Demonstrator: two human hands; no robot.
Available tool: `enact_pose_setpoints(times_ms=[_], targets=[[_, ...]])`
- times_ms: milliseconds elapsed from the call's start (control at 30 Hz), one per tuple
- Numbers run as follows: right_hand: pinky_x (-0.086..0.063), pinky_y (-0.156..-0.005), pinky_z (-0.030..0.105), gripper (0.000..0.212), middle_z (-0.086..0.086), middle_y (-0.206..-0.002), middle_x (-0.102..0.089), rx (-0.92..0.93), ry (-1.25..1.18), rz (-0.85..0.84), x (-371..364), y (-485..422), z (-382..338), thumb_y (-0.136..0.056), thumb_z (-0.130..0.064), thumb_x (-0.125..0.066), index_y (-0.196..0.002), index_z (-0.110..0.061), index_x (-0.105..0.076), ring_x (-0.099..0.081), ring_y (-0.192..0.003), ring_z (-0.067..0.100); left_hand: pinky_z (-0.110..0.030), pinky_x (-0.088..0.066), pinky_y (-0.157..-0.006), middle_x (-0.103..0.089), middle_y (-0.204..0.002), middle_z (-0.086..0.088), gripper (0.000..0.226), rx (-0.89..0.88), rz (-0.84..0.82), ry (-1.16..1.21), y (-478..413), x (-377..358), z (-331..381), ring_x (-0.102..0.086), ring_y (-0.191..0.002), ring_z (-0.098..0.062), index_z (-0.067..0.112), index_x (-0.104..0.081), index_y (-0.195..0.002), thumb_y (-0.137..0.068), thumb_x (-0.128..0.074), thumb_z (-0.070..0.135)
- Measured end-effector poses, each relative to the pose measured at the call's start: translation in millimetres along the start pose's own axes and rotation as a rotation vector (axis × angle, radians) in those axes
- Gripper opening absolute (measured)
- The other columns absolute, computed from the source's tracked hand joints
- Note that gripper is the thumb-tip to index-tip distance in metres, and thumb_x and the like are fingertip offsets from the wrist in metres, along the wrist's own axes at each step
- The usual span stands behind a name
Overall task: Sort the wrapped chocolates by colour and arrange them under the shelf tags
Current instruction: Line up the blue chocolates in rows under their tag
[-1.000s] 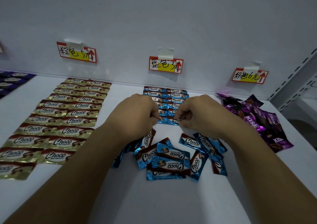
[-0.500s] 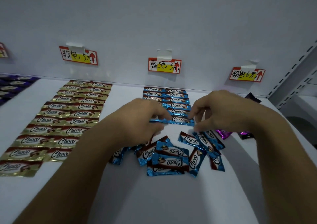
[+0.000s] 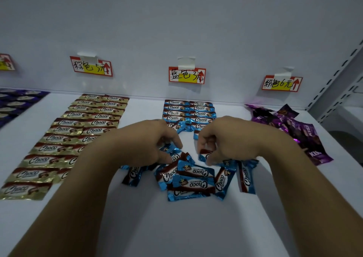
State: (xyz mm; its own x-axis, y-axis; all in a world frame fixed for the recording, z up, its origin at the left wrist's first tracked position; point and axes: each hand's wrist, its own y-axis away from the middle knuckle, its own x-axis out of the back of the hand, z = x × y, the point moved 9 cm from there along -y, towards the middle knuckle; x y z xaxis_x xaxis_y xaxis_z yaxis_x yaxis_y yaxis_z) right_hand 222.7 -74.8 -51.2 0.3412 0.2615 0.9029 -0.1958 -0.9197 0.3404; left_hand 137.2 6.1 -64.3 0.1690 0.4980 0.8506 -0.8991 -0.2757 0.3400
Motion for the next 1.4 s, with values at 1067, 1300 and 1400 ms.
enact_pose_setpoints(times_ms=[1067,1300,1400], targets=[[-0.028,-0.1,0.028,0.038,-0.013,-0.144,-0.039,-0.111,0.181,0.454,-30.2,41.5,7.3,-0.102,-0.039,-0.026,-0.133,-0.029,-0.046,-0.034,-0.124,0.01,-0.034,-0.042,-0.1,-0.039,-0.143,0.005,0.036,-0.073,0.3,-0.33,13.1,-7.8,18.8,-0.036,-0.122,-0.014,0.027,-0.043,-0.138,-0.103,-0.034,0.029],[-0.023,-0.104,0.026,0.044,-0.016,-0.147,-0.035,-0.136,0.164,0.465,-29.6,40.0,5.1,-0.102,-0.043,-0.023,-0.142,-0.031,-0.036,-0.029,-0.129,0.007,-0.033,-0.038,-0.104,-0.036,-0.145,0.009,0.041,-0.105,0.346,-0.269,15.4,-11.1,13.8,-0.033,-0.124,-0.012,0.032,-0.034,-0.143,-0.102,-0.03,0.035],[-0.022,-0.103,0.026,0.043,-0.016,-0.147,-0.036,-0.129,0.165,0.475,-29.8,38.5,5.5,-0.102,-0.041,-0.024,-0.141,-0.031,-0.038,-0.028,-0.128,0.007,-0.033,-0.035,-0.106,-0.034,-0.146,0.009,0.041,-0.097,0.37,-0.253,13.1,-11.3,10.8,-0.031,-0.127,-0.013,0.031,-0.032,-0.144,-0.103,-0.03,0.034]])
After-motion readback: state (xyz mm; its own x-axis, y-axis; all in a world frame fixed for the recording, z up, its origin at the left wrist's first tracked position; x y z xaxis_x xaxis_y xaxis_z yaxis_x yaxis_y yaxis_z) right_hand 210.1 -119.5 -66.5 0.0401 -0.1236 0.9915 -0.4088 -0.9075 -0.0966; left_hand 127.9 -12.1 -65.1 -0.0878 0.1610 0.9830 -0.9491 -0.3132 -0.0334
